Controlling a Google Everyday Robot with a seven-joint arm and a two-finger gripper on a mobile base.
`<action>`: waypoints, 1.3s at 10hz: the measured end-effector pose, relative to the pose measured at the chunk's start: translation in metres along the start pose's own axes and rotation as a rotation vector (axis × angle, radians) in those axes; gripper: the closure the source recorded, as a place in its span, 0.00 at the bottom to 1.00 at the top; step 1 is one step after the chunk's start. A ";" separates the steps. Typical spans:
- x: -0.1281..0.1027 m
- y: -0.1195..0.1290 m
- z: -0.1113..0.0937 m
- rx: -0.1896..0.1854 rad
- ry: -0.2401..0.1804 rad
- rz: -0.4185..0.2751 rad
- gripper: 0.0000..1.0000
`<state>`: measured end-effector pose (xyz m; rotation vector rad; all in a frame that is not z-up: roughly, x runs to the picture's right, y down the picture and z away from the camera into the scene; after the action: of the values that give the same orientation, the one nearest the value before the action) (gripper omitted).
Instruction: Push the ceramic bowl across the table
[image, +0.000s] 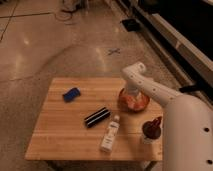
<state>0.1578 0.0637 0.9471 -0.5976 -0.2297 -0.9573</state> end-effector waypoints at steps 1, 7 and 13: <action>-0.008 -0.006 0.000 0.001 -0.008 -0.021 0.30; -0.055 -0.040 -0.003 0.034 -0.069 -0.116 0.30; -0.100 -0.079 -0.012 0.079 -0.122 -0.208 0.30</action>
<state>0.0353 0.0925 0.9231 -0.5677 -0.4430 -1.1076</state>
